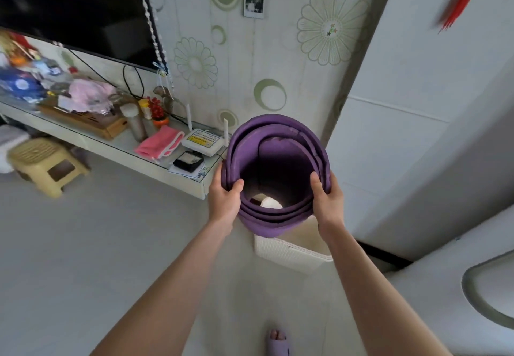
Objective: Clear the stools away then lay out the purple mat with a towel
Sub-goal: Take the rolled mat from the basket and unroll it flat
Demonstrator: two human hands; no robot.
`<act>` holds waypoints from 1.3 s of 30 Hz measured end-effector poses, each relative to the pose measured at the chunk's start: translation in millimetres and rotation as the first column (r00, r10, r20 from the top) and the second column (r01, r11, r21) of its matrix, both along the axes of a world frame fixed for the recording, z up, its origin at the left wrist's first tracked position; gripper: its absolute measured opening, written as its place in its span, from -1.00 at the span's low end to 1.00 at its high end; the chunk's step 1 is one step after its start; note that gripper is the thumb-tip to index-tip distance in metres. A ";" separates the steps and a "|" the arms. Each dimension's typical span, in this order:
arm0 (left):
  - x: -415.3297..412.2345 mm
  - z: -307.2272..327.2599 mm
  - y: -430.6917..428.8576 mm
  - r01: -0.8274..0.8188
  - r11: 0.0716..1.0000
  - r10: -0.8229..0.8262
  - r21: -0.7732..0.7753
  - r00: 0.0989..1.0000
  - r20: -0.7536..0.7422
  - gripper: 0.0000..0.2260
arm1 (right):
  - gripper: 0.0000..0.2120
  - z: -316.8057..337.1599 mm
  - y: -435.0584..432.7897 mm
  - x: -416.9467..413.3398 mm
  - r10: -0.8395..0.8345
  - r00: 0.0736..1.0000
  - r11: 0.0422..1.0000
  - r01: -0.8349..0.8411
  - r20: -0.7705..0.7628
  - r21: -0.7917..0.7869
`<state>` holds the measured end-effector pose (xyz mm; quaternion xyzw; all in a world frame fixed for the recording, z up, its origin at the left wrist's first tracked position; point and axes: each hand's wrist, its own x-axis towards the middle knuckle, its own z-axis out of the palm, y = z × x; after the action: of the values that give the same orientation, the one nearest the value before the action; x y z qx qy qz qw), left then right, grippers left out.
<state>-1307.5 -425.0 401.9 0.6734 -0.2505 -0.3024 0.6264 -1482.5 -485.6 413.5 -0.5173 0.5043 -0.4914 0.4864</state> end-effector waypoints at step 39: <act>401.6 -50.0 669.5 -0.767 0.611 0.778 0.195 0.628 0.030 -0.49 | -0.81 -68.3 549.0 533.5 0.828 0.560 0.549 -0.806 -0.012 0.222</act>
<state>-905.9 244.5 351.8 0.7628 0.1121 -0.0449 0.6353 -949.0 63.4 345.3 -0.6706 0.2775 -0.1269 0.6762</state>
